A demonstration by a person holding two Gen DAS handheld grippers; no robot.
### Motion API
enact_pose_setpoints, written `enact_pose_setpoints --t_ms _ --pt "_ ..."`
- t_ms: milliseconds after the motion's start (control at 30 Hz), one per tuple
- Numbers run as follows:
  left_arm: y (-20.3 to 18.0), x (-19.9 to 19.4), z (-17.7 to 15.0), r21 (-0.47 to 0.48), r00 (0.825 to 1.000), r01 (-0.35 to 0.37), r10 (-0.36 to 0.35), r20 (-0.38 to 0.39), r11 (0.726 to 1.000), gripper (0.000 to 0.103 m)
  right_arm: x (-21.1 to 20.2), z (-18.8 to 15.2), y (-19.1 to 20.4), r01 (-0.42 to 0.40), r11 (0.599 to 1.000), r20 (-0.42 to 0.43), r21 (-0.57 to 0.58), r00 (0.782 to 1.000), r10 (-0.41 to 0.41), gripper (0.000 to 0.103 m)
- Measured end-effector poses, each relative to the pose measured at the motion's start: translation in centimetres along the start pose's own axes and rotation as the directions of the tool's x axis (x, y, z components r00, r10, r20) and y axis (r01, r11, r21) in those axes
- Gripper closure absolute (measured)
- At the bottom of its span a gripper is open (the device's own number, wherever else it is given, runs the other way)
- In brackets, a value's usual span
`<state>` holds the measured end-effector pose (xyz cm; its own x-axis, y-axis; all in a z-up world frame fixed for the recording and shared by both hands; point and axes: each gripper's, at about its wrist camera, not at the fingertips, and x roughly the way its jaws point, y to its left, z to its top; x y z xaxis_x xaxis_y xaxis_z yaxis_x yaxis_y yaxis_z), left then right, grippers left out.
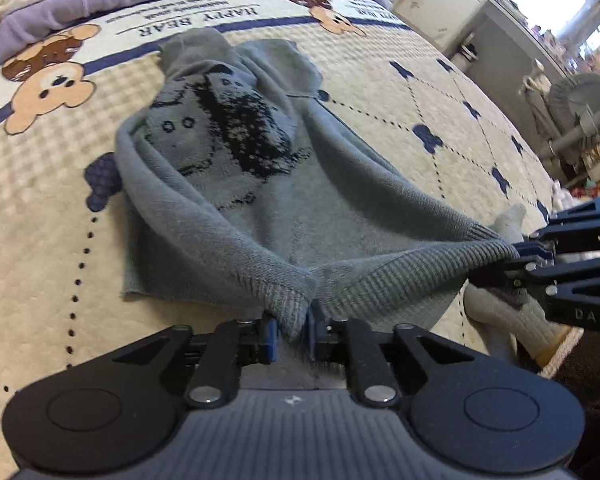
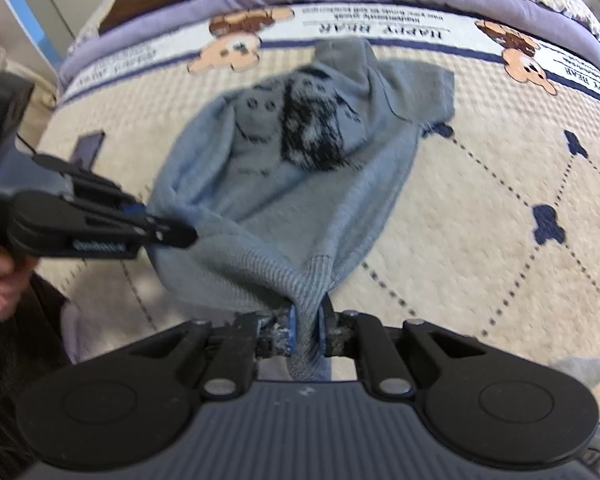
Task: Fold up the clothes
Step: 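Pull the hem with both grippers to spread the sweater flat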
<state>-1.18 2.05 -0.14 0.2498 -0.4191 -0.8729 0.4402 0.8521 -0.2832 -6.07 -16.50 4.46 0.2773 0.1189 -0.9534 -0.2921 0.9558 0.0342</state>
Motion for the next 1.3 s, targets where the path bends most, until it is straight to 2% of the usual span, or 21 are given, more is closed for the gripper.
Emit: enact_pose_setpoints --t_ms 100,267,333,400,567,767,867,967,1033,1100,1167,1300 --pt "-1.0 0.2 -0.1 0.048 0.999 -0.045 0.045 -0.001 0.998 0.072 0.4 -0.8 -1.0 0.029 0.999 -0.022 0.018 0.999 -0.029 0.093" --pt "-0.2 0.9 0.4 0.037 0.996 -0.082 0.083 -0.020 0.996 0.069 2.6 -1.9 -2.8 0.082 0.996 -0.099 0.047 0.992 -0.077 0.091" --pt "1.0 0.8 0.9 0.010 0.993 -0.114 0.114 -0.009 0.993 0.059 3.4 -2.1 -3.7 0.082 0.992 -0.113 0.093 0.991 -0.071 0.085" --pt "2.6 0.5 1.4 -0.027 0.989 -0.145 0.145 0.002 0.989 0.055 3.9 -2.1 -4.8 0.074 0.986 -0.111 0.146 0.992 -0.058 0.077" --pt "6.3 1.1 2.2 -0.113 0.984 -0.181 0.181 -0.010 0.977 0.055 4.1 -1.6 -6.0 0.062 0.977 -0.082 0.202 0.996 -0.046 0.072" --pt "8.2 3.7 2.5 -0.112 0.972 -0.234 0.232 -0.037 0.966 0.055 5.4 -0.5 -6.1 0.058 0.974 -0.090 0.219 0.995 -0.039 0.069" --pt "9.2 4.9 2.5 -0.137 0.974 -0.227 0.223 -0.044 0.964 0.056 5.8 0.0 -6.0 0.051 0.975 -0.087 0.218 0.996 -0.033 0.068" --pt "10.1 5.4 2.4 -0.166 0.980 -0.197 0.196 -0.023 0.966 0.061 6.1 0.4 -5.9 0.045 0.974 -0.082 0.220 0.996 -0.027 0.067" --pt "10.6 5.4 2.4 -0.190 0.983 -0.179 0.181 -0.009 0.965 0.084 6.3 0.6 -5.7 0.040 0.975 -0.079 0.218 0.997 -0.023 0.067" --pt "10.9 5.2 2.4 -0.211 0.989 -0.144 0.147 -0.004 0.967 0.098 6.6 0.7 -5.6 0.037 0.975 -0.079 0.220 0.997 -0.020 0.067" --pt "11.1 5.0 2.3 -0.226 0.993 -0.114 0.116 -0.003 0.968 0.099 6.7 0.8 -5.6 0.037 0.974 -0.077 0.222 0.997 -0.020 0.067" --pt "10.3 3.9 1.7 -0.187 0.990 -0.141 0.143 -0.007 0.972 0.100 6.6 0.9 -5.4 0.032 0.972 -0.062 0.232 0.998 -0.018 0.067"
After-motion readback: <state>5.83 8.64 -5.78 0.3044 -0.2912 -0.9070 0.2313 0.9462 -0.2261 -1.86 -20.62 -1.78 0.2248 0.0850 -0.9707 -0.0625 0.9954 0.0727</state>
